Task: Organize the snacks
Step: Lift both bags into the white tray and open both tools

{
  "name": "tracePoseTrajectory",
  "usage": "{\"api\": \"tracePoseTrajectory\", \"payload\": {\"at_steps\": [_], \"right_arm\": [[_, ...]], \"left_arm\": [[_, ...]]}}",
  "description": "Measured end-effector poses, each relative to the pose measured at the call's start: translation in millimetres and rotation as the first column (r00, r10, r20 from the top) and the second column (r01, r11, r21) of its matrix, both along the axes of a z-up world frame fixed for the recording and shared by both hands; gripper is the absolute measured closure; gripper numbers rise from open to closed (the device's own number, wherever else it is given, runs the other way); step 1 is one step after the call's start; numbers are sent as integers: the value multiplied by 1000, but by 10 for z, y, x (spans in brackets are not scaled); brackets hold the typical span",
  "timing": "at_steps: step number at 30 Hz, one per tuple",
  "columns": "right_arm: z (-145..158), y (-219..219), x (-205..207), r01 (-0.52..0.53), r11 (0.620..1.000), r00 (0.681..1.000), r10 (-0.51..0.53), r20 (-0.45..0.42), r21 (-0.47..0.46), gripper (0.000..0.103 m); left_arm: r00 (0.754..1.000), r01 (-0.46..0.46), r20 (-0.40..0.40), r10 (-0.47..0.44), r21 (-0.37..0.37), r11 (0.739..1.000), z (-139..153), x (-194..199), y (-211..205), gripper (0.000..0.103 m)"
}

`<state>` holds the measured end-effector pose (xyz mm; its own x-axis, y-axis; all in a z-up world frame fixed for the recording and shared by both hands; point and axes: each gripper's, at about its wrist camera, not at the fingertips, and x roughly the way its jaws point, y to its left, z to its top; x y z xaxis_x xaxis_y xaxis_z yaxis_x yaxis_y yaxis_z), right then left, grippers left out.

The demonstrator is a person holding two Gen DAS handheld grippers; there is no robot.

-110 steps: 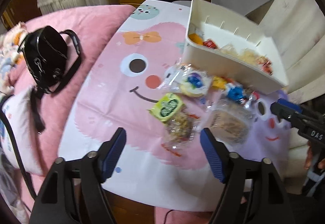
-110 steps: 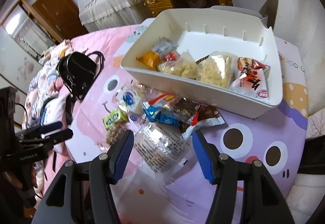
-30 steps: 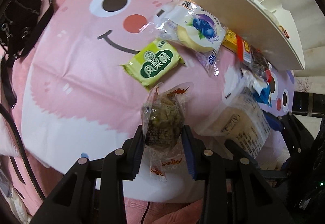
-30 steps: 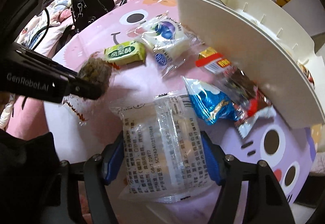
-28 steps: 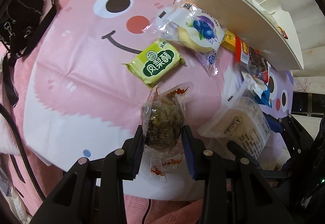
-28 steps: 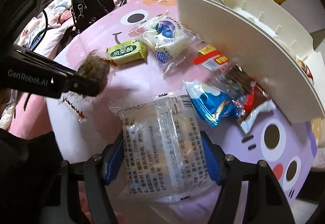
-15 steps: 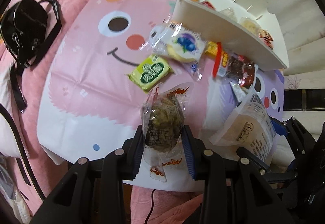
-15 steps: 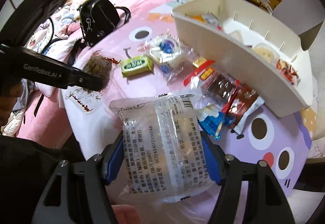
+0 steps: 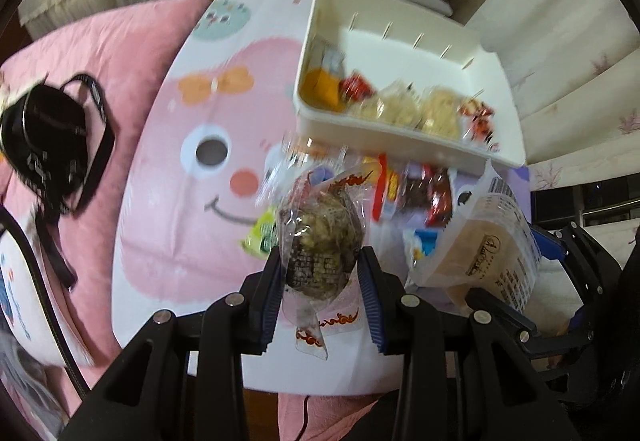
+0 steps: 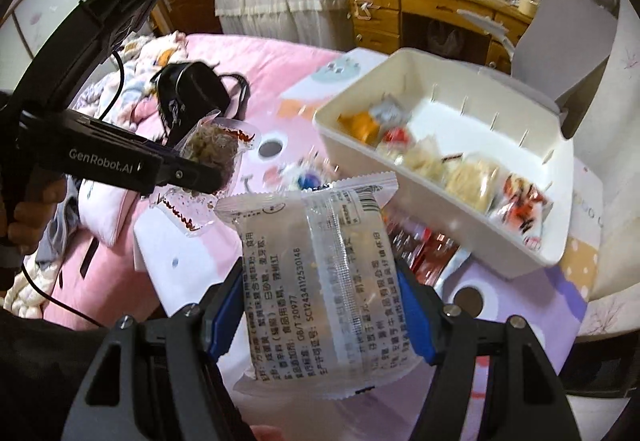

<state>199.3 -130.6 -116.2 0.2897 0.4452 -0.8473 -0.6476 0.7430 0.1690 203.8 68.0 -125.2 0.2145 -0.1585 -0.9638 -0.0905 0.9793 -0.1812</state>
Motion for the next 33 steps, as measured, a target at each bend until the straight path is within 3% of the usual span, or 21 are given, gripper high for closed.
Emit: {"api": "tracePoseTrajectory", "payload": {"at_steps": [12, 19, 26, 33], "right_arm": [[192, -180, 835, 207, 976, 976, -210, 48, 61, 33], [113, -439, 1253, 336, 939, 938, -341, 63, 75, 33], [-10, -749, 1571, 478, 876, 868, -483, 117, 67, 33], [-104, -846, 1770, 526, 850, 839, -526, 139, 38, 30]], "left_arm": [[989, 117, 87, -118, 23, 993, 359, 873, -143, 68], [980, 180, 85, -180, 6, 984, 237, 1351, -316, 68], [962, 246, 131, -239, -38, 969, 55, 1697, -470, 68], [949, 286, 159, -271, -77, 955, -75, 1849, -572, 67]]}}
